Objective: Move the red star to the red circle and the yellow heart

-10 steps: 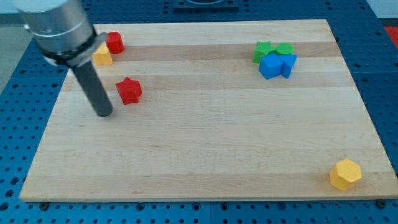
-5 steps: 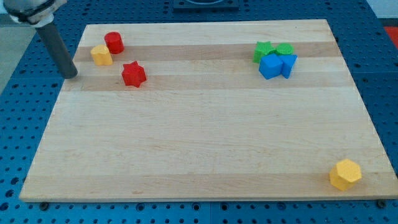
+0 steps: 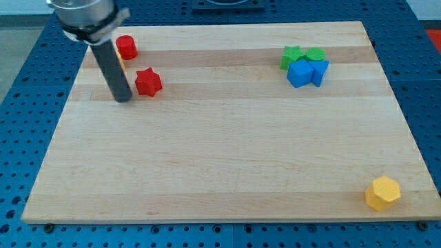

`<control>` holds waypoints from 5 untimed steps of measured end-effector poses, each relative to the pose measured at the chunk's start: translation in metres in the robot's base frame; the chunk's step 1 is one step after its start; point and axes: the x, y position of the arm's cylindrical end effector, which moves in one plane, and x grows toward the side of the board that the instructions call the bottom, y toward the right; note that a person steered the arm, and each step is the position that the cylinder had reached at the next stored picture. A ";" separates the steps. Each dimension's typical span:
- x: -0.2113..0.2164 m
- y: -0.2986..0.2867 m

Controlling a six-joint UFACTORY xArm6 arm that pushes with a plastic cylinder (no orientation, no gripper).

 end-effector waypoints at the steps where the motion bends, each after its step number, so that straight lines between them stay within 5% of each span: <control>1: -0.024 0.021; 2: -0.080 0.015; 4: -0.042 0.019; 5: -0.054 0.079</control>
